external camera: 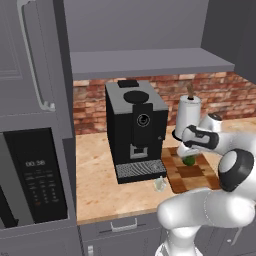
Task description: Open the cabinet. Place the bowl and condiment on the counter. Then place the lime and garlic on the cutting board.
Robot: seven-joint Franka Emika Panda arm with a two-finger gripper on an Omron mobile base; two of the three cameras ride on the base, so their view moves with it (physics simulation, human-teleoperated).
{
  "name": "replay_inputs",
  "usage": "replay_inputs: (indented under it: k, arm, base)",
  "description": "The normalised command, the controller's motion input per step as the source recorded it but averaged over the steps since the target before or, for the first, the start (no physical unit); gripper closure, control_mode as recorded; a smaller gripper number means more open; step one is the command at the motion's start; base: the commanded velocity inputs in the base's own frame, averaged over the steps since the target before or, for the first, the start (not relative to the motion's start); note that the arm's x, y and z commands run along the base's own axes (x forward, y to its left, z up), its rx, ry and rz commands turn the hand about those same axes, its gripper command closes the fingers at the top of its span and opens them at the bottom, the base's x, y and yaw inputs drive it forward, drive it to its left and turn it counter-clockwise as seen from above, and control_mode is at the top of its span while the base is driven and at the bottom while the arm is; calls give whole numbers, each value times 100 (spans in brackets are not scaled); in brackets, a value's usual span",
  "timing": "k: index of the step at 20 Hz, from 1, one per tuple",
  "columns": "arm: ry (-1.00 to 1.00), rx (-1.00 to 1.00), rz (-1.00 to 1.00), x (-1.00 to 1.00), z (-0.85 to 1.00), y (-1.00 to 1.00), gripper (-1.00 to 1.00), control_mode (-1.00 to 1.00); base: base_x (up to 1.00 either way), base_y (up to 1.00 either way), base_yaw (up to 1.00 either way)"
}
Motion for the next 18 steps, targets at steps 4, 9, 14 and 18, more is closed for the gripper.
replay_inputs:
  k: [4, 9, 14, 18]
  arm:
    - [-21, 2, -4, -6, 51, 26, -100, -100]
    - [-17, 0, -6, -35, 41, 21, -100, -100]
    - [-9, 1, -9, -59, 32, 8, -100, -100]
    - [-4, 0, -10, -60, 33, 7, -100, -100]
  base:
    - [0, 0, 0]
    - [0, 0, 0]
    - [0, 0, 0]
    - [0, 0, 0]
